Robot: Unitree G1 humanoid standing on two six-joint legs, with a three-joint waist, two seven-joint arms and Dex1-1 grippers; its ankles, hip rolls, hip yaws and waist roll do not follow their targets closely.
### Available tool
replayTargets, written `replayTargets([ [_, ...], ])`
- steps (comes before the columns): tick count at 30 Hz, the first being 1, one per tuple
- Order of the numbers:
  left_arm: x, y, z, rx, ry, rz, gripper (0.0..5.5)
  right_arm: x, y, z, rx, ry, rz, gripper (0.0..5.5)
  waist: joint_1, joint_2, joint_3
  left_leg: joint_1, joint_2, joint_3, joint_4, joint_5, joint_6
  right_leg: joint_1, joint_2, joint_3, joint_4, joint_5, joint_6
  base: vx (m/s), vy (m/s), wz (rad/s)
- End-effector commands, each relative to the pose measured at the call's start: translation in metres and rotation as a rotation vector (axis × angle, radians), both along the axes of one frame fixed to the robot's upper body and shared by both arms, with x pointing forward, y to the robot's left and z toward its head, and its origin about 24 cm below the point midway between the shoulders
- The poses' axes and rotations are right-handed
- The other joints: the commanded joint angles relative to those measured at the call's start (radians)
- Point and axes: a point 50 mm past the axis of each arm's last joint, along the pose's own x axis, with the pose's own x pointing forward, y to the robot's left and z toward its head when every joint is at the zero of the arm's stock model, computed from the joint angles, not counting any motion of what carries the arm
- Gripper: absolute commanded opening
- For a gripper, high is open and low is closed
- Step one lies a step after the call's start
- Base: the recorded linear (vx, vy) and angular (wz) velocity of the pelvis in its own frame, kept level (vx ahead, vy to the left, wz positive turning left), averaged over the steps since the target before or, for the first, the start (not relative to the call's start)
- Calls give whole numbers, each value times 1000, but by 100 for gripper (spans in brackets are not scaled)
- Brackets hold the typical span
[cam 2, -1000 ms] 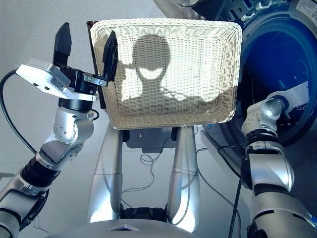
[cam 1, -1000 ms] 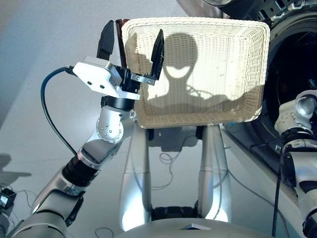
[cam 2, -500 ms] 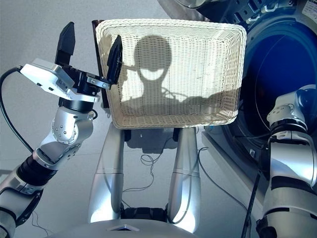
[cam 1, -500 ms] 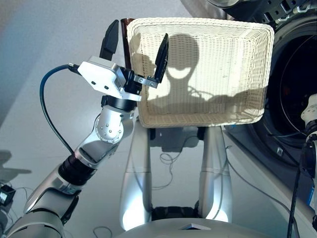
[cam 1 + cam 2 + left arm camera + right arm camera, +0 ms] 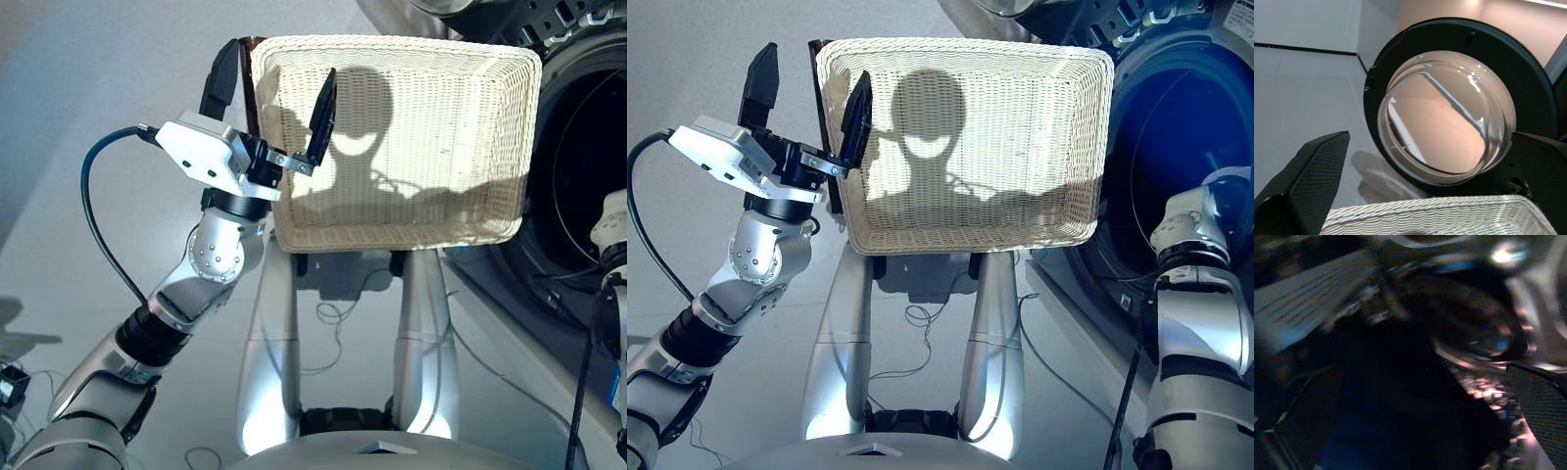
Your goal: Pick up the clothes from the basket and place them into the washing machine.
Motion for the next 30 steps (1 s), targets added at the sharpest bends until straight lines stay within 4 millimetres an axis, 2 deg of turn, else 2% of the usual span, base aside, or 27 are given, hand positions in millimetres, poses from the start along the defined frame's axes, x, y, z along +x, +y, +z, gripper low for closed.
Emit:
replayTargets([
  [1,-24,-2,22,-77,-134,-102,550,3,22,11,-169,-62,103,550,-22,-1,-17,70,-26,103,-47,-32,59,6,44,-62,-69,66,-65,0,0,0],
  [3,-23,0,21,-75,-130,-93,550,6,53,10,-258,-84,237,550,-25,-6,-17,68,-26,104,-48,-28,60,4,45,-59,-72,71,-66,0,0,0],
  [6,-21,1,18,-68,-119,-78,550,3,81,2,-324,-99,373,550,-30,-11,-17,68,-25,105,-53,-24,62,3,46,-57,-76,74,-65,0,0,0],
  [8,-20,3,17,-54,-116,-65,550,1,109,1,-470,-80,512,550,-32,-14,-17,66,-25,106,-54,-20,63,0,47,-55,-76,79,-65,0,0,0],
  [14,-18,7,9,-29,-104,-26,550,-14,150,-6,-569,-133,694,550,-35,-12,-17,81,-22,105,-90,-4,65,16,44,-53,-106,93,-63,0,0,0],
  [18,-12,9,-1,-13,-60,6,550,-25,176,-14,-552,-188,827,550,-37,-11,-17,109,-20,109,-128,11,64,42,45,-58,-135,101,-60,0,0,0],
  [24,7,16,-32,32,64,100,550,-34,196,-41,-477,-166,915,550,-38,-8,-17,255,-11,115,-269,52,54,179,40,-78,-249,129,-46,21,2,-17],
  [30,15,35,-72,129,183,190,550,-48,183,-83,-544,41,949,550,-38,-5,-17,519,-6,122,-453,85,51,420,37,-91,-419,173,-25,117,17,-77],
])
